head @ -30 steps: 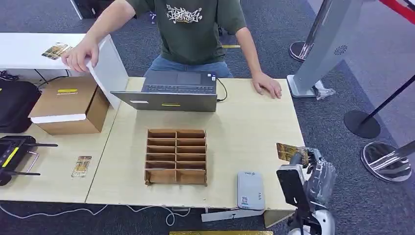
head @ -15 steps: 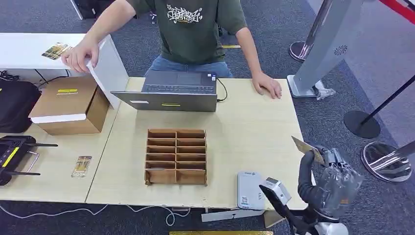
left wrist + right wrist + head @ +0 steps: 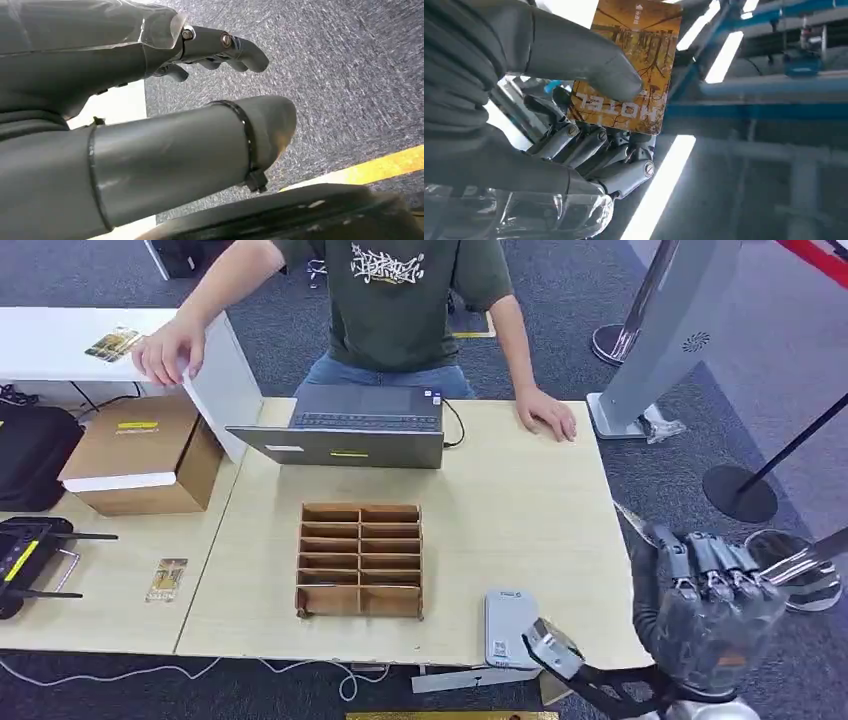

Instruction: Pass the card to the sensor for recognition and then transmit it.

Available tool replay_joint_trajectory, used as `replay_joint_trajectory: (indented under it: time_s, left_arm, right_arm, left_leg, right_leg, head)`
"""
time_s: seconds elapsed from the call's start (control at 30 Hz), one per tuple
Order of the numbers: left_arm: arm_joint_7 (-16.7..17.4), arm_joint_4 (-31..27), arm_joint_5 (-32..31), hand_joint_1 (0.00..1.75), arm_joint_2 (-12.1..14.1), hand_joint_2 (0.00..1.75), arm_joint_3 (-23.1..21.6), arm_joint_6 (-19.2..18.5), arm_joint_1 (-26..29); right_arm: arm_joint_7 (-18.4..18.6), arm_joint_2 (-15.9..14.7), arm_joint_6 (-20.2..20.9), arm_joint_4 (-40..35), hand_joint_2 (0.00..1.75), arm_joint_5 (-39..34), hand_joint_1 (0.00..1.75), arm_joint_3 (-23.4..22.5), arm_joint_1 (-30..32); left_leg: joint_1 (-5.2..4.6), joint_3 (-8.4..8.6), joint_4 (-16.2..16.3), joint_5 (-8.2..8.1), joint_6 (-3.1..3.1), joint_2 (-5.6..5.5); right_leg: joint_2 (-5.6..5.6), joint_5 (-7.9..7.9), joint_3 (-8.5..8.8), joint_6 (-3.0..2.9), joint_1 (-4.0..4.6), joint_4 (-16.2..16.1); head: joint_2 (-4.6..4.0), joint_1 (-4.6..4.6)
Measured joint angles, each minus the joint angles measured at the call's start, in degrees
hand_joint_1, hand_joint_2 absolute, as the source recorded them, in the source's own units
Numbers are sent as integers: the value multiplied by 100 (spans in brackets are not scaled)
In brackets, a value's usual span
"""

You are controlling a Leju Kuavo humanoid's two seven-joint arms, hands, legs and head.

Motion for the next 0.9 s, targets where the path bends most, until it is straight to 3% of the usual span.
replay_joint_trajectory:
  time_s: [0.13, 0.2, 0.63, 0.77, 0.9]
  left_arm:
    - [-96, 0, 0, 0, 30, 0, -2, -52, 2]
    - [-116, 0, 0, 0, 37, 0, -2, -57, 0]
    - [-219, 35, 4, 0, 92, 0, -2, 20, -37]
    - [-183, 142, 24, 0, 94, 0, -31, 173, -99]
    - [-199, 190, 7, 0, 127, 0, -46, 149, -119]
  right_arm:
    - [-709, 201, 2, -222, 175, 0, 175, -595, -180]
    - [-867, 201, 2, -277, 175, 0, 175, -784, -231]
    - [-937, -129, 4, 241, 175, 0, 175, -998, -1203]
    - [-729, -280, 4, 773, 175, 2, 175, -817, -1687]
    - [122, -509, 9, 1505, 175, 4, 175, -252, -2162]
  left_leg:
    - [0, -1, 0, 0, 0, 0]
    - [0, -2, 0, 0, 0, -1]
    - [0, -2, 0, 2, 1, 0]
    - [2, 4, 0, 3, 1, -2]
    - [1, 7, 0, 4, 0, 1]
  right_leg:
    - [0, 0, 1, 0, 0, 0]
    - [-2, 0, 3, 0, 0, 0]
    - [-1, 2, 7, -1, 0, 1]
    - [-2, 3, 13, -1, 2, 1]
    - [2, 4, 12, -1, 1, 2]
  head:
    - [0, -4]
    - [0, 0]
    - [0, 0]
    - [0, 2]
    - [0, 2]
